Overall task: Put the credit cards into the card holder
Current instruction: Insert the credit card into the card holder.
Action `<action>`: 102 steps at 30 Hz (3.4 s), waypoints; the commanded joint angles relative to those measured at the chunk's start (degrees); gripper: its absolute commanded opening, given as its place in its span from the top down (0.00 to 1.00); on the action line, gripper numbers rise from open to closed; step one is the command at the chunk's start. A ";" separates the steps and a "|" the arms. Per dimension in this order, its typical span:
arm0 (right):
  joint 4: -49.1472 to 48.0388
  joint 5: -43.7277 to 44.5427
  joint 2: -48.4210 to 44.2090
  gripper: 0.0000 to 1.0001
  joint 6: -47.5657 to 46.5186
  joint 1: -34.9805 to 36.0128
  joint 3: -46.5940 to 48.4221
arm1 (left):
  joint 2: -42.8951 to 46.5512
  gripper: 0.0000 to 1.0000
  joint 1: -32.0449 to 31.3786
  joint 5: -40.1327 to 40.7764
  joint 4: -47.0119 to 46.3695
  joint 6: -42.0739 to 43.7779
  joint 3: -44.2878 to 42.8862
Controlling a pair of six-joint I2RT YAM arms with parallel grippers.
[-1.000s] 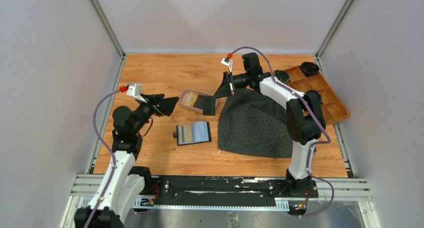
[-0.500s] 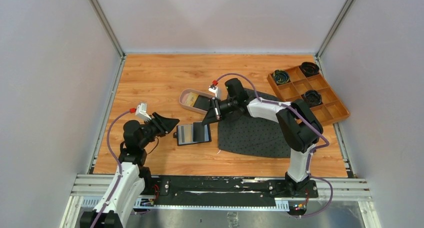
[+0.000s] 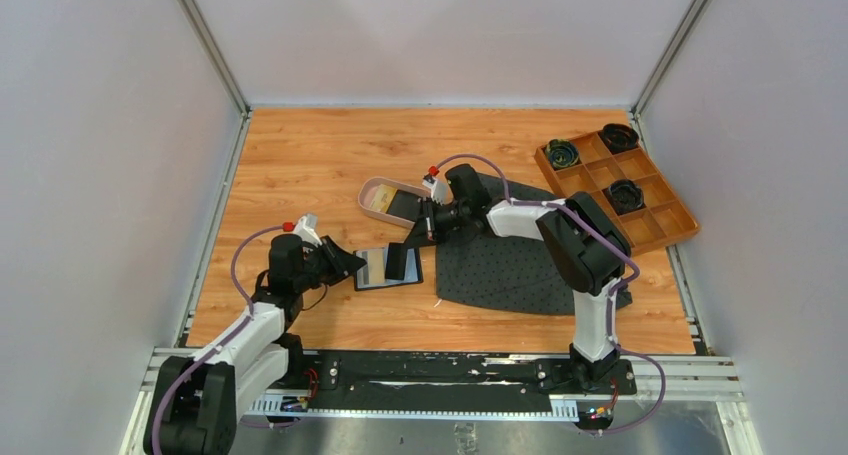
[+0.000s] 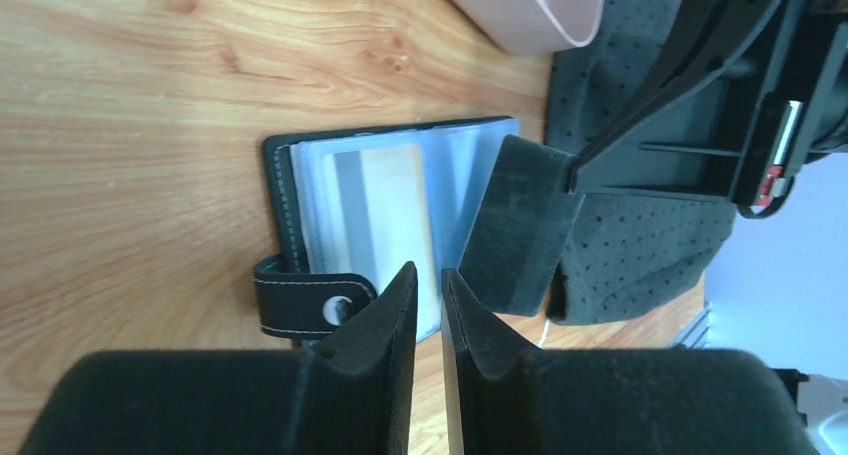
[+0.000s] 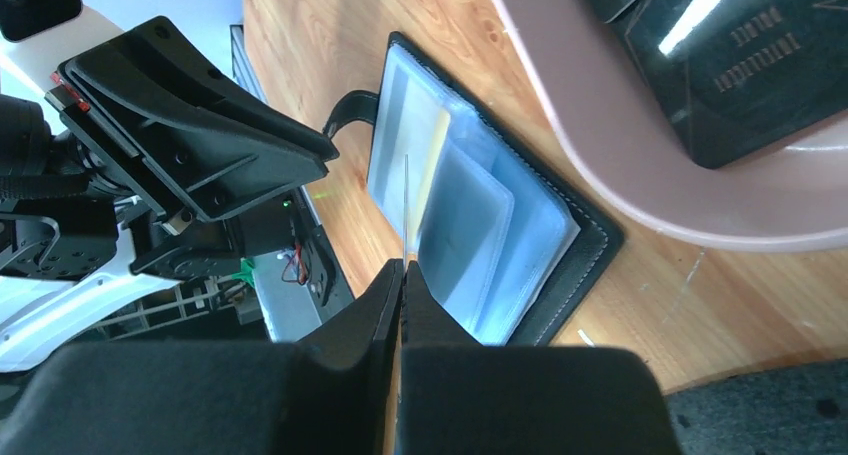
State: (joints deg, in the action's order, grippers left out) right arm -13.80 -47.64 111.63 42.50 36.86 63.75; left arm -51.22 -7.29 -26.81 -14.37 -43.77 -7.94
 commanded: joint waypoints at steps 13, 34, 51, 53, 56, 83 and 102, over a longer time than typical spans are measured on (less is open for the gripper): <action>-0.29 1.95 2.66 1.00 1.67 0.82 2.41 | -6.30 0.82 -0.36 6.30 -0.13 3.64 1.23; -1.14 -0.10 0.44 1.00 1.30 0.93 2.15 | -8.83 0.82 -0.36 6.02 -0.13 3.84 1.41; -1.70 -0.45 3.37 1.00 2.84 1.77 3.40 | -8.96 0.82 -0.36 5.58 -0.17 3.95 1.32; -1.51 0.03 3.76 1.00 2.70 1.86 3.26 | -9.05 0.82 -0.36 5.49 -0.13 4.00 1.29; 1.23 1.95 3.73 1.00 0.50 1.97 3.56 | -8.94 0.82 -0.36 5.45 -0.14 3.95 1.39; 4.17 9.53 4.91 1.00 -0.75 4.80 4.23 | -7.93 0.81 -0.36 4.29 -0.19 3.51 1.97; 11.47 14.51 6.94 1.00 -1.97 6.83 7.01 | -8.04 0.81 -0.36 3.12 -0.22 3.95 1.84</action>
State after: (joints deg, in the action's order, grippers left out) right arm -6.57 -36.40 116.29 41.93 42.59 69.43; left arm -59.29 -7.33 -23.46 -16.40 -41.30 -7.27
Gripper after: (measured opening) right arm 0.007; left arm 0.192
